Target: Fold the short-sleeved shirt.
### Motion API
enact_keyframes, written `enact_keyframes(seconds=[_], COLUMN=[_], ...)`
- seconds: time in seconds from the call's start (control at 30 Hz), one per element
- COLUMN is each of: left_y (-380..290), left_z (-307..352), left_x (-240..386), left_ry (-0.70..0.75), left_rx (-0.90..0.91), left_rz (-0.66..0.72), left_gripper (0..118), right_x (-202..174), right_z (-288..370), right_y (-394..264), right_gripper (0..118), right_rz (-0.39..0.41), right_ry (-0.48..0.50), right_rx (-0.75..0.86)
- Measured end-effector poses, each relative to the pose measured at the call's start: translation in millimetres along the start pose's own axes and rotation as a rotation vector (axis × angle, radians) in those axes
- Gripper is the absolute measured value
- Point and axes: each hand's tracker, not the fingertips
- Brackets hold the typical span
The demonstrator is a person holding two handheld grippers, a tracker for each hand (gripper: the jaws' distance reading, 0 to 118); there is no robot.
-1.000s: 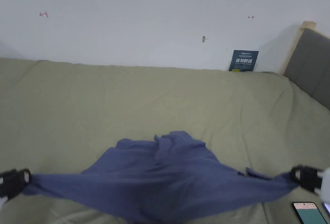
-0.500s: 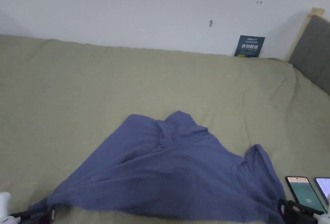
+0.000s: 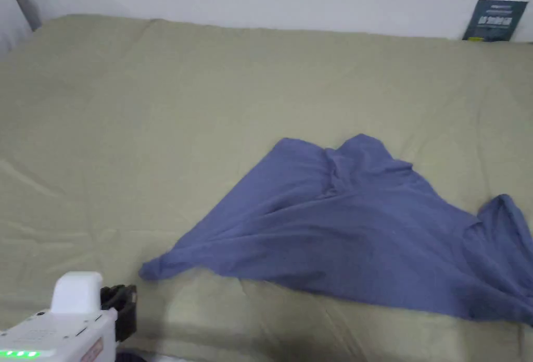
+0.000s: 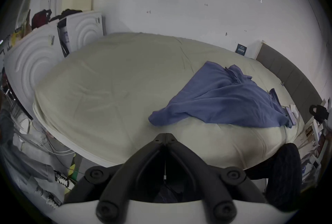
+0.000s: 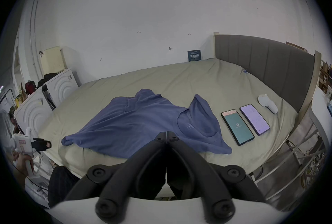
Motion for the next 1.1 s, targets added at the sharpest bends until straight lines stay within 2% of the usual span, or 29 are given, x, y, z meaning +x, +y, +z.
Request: enact_keyframes(seconds=[0.03,0.07,0.1,0.13,0.27,0.33,0.4,0.47,0.5,0.53,0.57,0.63,0.67,0.77,0.9,1.1], left_y=[3,5,3,14,21,28,33,35,33,33,32,35,38,40,49,57], left_z=[-11,-27,-23,-31,-64,-78,-90,-99,-104,-109,-107,-100,-99,-89,-67,-68], left_x=[-7,-17,1,1,0,1,2,5,5,6,10,5,2,13,24,27], left_ry=[0.016,0.014,0.071,0.003,0.022,0.025,-0.041,-0.097,-0.118,-0.121,-0.023,-0.112,-0.12,-0.038,-0.064,-0.073], left_rx=[-0.025,-0.078,-0.038,-0.031,-0.065,-0.079,-0.088,-0.148,-0.194,-0.23,-0.171,-0.141,-0.175,-0.141,-0.095,-0.121], left_rz=[-0.022,-0.037,-0.132,-0.106,-0.121,-0.148,-0.167,-0.204,-0.21,-0.208,-0.249,-0.232,-0.183,-0.269,-0.246,-0.183], left_gripper=[109,116,116,118,118,117,117,109,98,64,23,13,12,12,12,12], right_x=[-3,-6,-8,-14,-37,-32,-32,-28,-30,-28,-24,-27,-25,-21,-23,-12], right_z=[4,4,5,7,6,3,1,-1,-2,-4,-6,-9,-12,-25,-54,-159], right_y=[5,4,3,7,8,15,17,20,21,22,24,26,27,32,46,74], right_gripper=[0,0,0,0,0,0,0,0,0,0,0,0,0,0,0,1], right_rz=[0.006,0.014,0.021,0.033,0.046,0.033,0.016,-0.001,-0.009,-0.017,-0.019,-0.013,-0.011,0.008,0.057,0.164], right_ry=[0.003,0.003,0.005,0.004,0.004,0.003,0.0,-0.004,-0.005,-0.003,-0.004,-0.007,-0.005,0.002,0.013,0.049], right_rx=[0.003,0.004,0.001,-0.003,-0.025,-0.039,-0.048,-0.049,-0.049,-0.051,-0.053,-0.06,-0.064,-0.092,-0.15,-0.297])
